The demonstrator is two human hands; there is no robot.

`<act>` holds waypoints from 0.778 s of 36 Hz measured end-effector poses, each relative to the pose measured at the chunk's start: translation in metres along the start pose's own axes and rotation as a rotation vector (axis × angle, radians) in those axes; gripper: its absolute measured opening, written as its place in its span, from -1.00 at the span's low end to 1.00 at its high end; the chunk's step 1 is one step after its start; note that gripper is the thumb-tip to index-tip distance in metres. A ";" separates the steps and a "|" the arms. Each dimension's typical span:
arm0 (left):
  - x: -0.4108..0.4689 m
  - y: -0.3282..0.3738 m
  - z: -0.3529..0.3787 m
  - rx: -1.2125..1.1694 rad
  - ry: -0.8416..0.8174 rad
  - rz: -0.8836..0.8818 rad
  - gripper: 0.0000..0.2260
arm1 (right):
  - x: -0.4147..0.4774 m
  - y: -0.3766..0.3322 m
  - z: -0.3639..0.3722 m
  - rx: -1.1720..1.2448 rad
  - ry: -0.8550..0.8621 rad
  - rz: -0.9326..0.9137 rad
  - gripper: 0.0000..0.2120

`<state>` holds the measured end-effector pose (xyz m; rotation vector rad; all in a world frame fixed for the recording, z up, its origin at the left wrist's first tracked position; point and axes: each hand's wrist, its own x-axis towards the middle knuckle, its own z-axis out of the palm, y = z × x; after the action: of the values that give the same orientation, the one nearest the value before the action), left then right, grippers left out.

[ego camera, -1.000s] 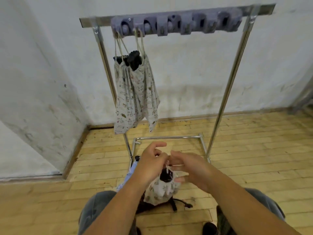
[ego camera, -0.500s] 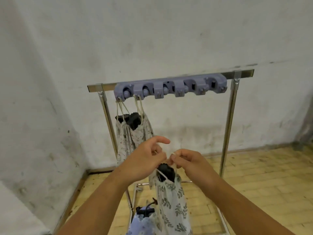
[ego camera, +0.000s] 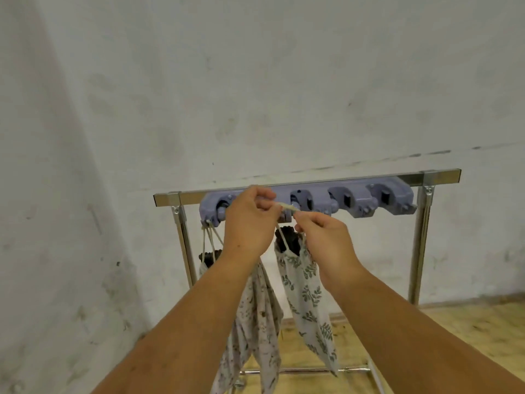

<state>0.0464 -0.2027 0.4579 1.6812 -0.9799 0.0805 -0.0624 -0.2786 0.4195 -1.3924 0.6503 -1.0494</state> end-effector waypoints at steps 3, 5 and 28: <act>0.006 -0.010 0.009 0.063 -0.028 -0.006 -0.90 | 0.013 0.013 0.005 0.006 0.036 0.024 -0.80; -0.002 -0.021 0.012 0.134 -0.060 0.007 -0.88 | 0.014 0.032 0.005 -0.025 0.024 0.033 -0.83; -0.216 -0.298 0.088 -0.097 -0.722 -0.567 -0.85 | -0.092 0.379 -0.117 -0.682 -0.364 0.313 -0.88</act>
<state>0.0569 -0.1493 0.0830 1.8672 -0.9471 -0.9902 -0.1275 -0.3009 0.0180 -1.9241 0.9614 -0.3037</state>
